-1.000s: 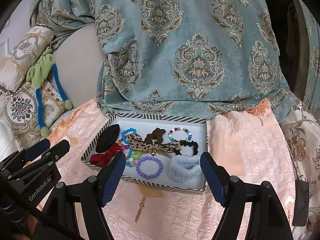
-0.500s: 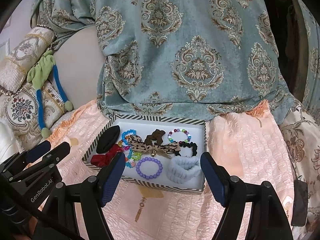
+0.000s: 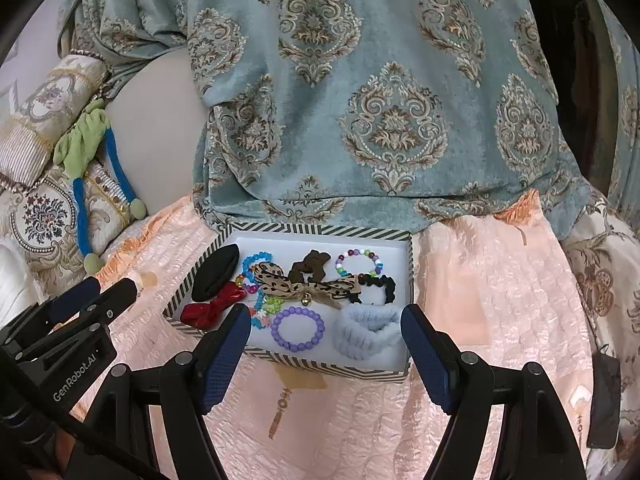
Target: Organize jewelry
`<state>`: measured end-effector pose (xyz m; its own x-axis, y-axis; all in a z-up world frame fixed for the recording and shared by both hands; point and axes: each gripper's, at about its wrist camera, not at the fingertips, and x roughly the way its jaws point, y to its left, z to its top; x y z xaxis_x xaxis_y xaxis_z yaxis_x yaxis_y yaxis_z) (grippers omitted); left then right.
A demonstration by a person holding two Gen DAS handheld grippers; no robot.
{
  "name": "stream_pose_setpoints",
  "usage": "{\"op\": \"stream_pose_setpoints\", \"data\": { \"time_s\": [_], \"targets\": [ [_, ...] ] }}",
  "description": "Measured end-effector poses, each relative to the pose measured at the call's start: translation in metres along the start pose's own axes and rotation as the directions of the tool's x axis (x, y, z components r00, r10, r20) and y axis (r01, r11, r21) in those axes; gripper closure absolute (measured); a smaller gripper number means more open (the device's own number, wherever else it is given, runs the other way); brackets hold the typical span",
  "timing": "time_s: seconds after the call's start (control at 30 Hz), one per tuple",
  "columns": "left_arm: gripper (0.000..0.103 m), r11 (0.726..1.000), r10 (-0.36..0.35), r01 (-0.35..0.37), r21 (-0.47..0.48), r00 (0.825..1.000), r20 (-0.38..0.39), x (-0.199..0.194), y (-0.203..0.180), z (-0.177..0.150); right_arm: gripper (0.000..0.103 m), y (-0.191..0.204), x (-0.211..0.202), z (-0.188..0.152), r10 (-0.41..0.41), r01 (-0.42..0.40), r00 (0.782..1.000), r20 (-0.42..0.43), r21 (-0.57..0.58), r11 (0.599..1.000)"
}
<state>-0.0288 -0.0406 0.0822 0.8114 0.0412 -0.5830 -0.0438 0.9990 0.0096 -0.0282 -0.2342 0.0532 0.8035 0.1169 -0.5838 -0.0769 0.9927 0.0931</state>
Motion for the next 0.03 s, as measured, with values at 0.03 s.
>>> {"op": "stream_pose_setpoints", "data": {
  "time_s": [0.03],
  "targets": [
    [0.056,1.000,-0.001,0.001,0.000,1.000,-0.004,0.0009,-0.0001,-0.0007,0.028,-0.0016,0.0005,-0.0005,0.000,0.000,1.000,-0.001,0.003,1.000]
  ]
}}
